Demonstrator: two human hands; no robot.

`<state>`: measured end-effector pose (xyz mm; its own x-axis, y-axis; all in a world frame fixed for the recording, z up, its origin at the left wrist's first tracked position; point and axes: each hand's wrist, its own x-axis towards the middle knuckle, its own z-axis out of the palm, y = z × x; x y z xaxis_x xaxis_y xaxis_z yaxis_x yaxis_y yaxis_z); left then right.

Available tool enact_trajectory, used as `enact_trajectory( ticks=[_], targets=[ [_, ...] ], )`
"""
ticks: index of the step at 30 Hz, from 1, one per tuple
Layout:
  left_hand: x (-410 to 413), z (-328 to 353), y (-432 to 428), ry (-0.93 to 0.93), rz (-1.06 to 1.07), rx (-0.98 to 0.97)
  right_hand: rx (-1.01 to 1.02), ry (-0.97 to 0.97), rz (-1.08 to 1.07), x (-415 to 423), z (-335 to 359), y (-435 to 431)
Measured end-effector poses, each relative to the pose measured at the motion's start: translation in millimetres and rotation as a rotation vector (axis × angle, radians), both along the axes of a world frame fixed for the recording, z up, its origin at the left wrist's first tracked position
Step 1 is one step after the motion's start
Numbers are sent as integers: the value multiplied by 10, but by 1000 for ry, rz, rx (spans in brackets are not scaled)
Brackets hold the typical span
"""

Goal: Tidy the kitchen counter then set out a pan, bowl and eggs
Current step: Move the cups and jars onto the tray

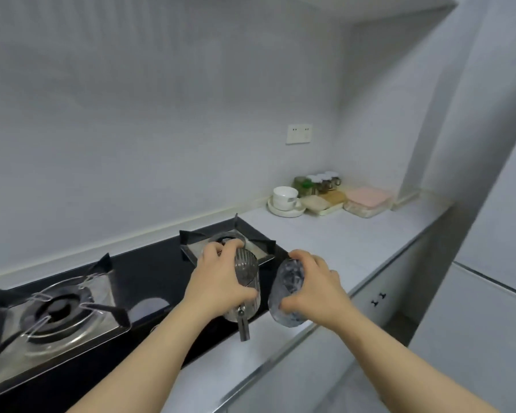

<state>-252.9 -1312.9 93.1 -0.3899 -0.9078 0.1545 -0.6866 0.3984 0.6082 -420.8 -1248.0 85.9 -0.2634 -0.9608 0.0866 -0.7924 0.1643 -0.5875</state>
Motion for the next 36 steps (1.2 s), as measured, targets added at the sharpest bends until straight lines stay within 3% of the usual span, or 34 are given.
enact_trajectory(
  ticks=[8, 17, 26, 36],
  targets=[
    [-1339, -136, -642, 97, -141, 25, 5, -15, -157, -1274, -159, -401],
    [-2884, -91, -2027, 53, -233, -40, -15, 0, -251, -2723, -30, -1688],
    [-4048, -122, -3112, -6, -172, -63, -40, -180, -241, -3948, -44, -2837],
    [-5319, -172, -4306, 21, 78, -27, -29, -163, -84, -5409, -137, -4534]
  ],
)
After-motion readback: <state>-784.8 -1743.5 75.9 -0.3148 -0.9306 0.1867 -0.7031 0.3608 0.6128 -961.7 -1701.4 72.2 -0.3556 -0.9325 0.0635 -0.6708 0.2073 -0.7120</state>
